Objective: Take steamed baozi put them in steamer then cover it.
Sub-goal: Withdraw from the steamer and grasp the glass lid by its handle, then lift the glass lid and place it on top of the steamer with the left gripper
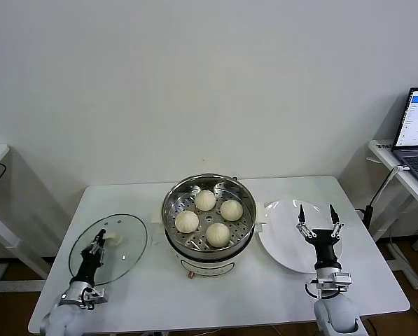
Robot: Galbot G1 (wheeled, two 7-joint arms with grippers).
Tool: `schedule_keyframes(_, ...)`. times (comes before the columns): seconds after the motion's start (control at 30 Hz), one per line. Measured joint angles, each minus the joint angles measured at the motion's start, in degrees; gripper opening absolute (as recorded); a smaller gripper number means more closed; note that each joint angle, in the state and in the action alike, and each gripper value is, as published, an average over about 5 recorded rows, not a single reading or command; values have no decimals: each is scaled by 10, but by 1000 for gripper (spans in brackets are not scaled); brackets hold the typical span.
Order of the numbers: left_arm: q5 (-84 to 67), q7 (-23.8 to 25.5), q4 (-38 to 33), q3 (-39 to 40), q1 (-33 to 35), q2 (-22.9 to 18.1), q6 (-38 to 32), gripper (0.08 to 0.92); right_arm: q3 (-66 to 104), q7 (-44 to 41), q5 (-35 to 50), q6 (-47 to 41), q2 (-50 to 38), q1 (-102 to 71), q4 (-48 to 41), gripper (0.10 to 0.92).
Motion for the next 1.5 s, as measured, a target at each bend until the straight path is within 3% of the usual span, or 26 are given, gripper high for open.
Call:
schedule_keyframes(0.43,-29,18,-160,-67,33,36,34,195,4,-10,3,-15,-7,-8,-3,823)
schedule_keyframes(0.73,-44,49,-301,-63,34,44,78,195,6,-16,4,-23,-4,-8,-9,823)
schedule_keyframes(1.1,-40,94,-438,52,15,36,152,194,10,-17,4,-28,0,-8,-16,823)
schedule_keyframes(1.5,11,149,-469,226,-8,-9,262,194,13,-17,1,-33,6,-10,-17,823)
